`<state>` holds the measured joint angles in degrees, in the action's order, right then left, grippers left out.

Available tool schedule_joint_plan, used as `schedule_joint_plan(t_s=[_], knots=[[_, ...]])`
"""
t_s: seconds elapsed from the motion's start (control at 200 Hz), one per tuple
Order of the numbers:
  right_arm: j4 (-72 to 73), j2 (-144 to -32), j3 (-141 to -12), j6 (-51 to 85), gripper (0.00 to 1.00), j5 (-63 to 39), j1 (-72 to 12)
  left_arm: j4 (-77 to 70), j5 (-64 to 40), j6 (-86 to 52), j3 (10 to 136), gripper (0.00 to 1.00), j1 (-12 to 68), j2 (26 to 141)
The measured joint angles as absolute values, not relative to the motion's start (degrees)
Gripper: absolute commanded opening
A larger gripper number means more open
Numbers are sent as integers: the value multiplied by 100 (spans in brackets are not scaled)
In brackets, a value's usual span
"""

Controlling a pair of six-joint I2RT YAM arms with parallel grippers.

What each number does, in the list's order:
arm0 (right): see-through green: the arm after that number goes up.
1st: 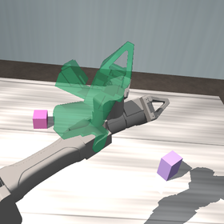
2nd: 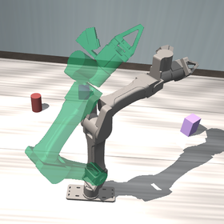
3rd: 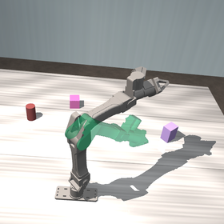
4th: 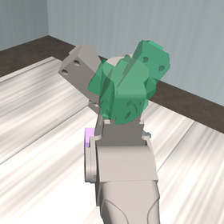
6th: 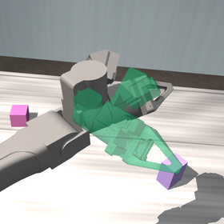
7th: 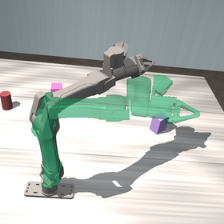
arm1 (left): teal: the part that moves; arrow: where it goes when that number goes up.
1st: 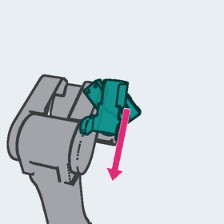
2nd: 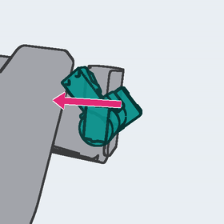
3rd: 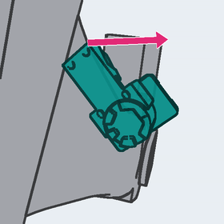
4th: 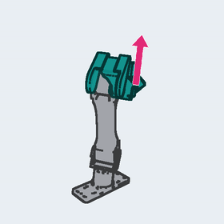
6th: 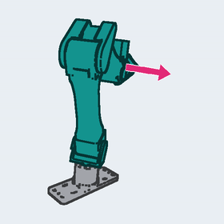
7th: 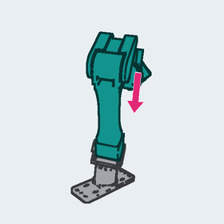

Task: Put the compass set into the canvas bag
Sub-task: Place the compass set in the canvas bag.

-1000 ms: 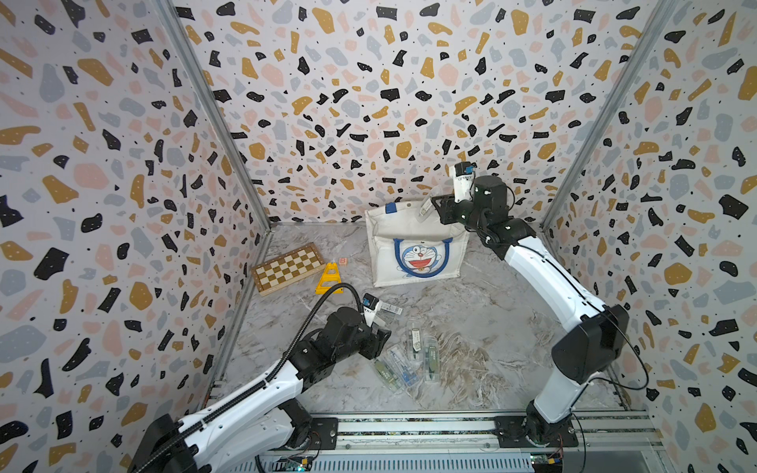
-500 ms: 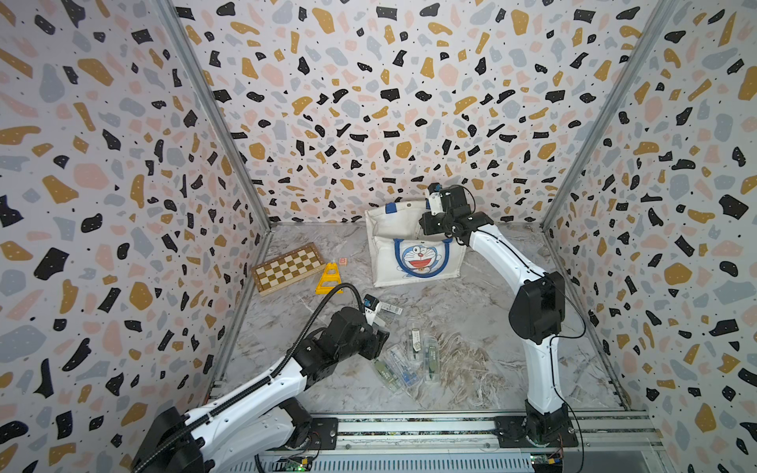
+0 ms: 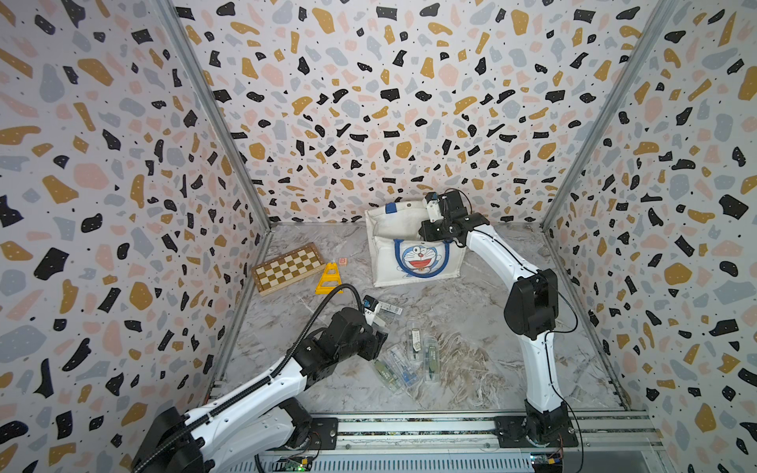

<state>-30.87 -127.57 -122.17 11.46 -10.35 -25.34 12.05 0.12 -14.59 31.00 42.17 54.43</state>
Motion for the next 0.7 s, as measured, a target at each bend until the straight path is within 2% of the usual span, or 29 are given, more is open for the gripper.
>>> schedule_joint_plan(t_s=[0.195,0.235,0.34,0.39,0.701], knots=[[-3096,-12757,-11992,1146,7,-1092,-2532,1214,16,-1459,3103,64,4217,5465],[-3092,-12759,-11985,1146,11,-1092,-2532,1221,23,-1459,3103,64,4217,5468],[-3087,-12759,-11983,1144,30,-1092,-2526,1258,36,-1459,3103,64,4217,5468],[-3087,-12759,-11983,1155,35,-1090,-2526,1267,40,-1459,3103,64,4217,5468],[-3085,-12757,-11983,1125,40,-1079,-2512,1284,62,-1459,3103,64,4217,5465]])
